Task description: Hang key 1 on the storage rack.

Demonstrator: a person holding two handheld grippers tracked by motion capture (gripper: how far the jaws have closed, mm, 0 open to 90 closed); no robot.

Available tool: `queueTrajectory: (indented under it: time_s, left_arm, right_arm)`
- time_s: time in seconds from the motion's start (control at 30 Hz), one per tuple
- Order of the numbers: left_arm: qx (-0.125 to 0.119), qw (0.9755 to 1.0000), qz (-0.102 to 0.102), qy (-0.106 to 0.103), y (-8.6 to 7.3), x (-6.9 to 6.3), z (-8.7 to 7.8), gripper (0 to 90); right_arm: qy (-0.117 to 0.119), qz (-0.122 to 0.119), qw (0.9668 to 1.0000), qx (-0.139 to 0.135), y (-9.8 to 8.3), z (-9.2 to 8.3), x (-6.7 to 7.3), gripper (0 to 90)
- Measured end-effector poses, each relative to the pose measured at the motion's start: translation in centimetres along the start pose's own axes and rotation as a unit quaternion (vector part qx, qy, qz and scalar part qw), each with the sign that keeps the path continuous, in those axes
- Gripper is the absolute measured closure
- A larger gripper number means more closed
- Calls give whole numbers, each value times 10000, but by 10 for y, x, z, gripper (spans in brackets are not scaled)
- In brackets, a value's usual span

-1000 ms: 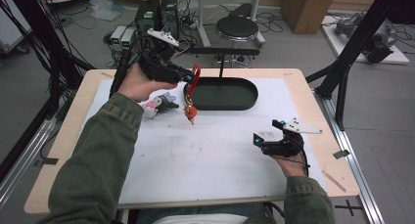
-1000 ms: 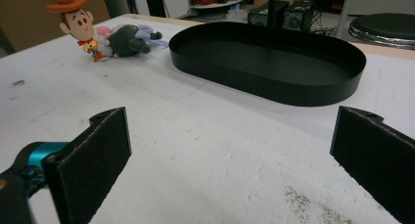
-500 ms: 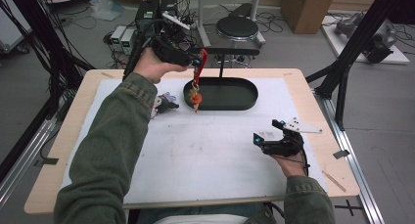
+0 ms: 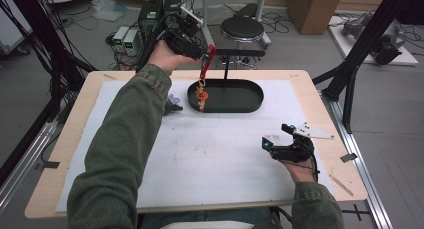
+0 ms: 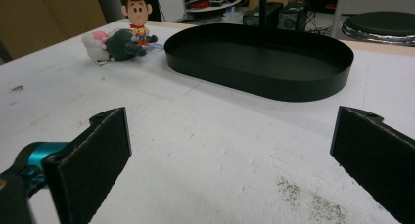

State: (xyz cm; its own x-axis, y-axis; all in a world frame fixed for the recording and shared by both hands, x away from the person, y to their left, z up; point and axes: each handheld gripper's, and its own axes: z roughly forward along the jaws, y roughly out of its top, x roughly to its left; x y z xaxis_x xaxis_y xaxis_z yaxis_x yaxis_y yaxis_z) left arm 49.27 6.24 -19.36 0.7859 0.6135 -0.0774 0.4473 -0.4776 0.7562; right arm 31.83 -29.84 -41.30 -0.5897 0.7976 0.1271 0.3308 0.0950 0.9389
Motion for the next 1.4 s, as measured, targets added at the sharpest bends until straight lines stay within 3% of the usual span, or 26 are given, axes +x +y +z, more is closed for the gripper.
queueTrajectory:
  time_s: [0.17,0.43,0.57,0.77,0.9,1.1,1.3,1.4]
  left_arm:
    - [-57,9995,-8,322,10,9,-2,738]
    - [-148,9980,-127,594,28,27,-7,739]
    - [-159,9984,-193,515,35,34,-8,739]
    - [28,9982,-70,599,44,32,8,739]
    - [342,9955,127,874,42,36,29,739]
    - [129,9959,-33,897,44,48,33,738]
    - [-108,9924,-223,1202,43,63,40,738]
    - [-170,9923,-369,1166,41,70,44,738]
  right_arm:
    - [-17,-44,10000,32,-1,0,1,5]
    - [-50,9,10000,1,-2,-4,0,5]
    - [-70,70,9999,36,-3,-3,-2,6]
    - [-90,105,9999,16,-3,-3,-4,6]
    - [-136,118,9998,-9,-3,-3,-4,5]
    - [-171,189,9996,-98,-3,-4,-8,5]
    - [-165,190,9997,-25,-3,-2,-7,5]
    - [-167,214,9996,-14,-4,-3,-8,5]
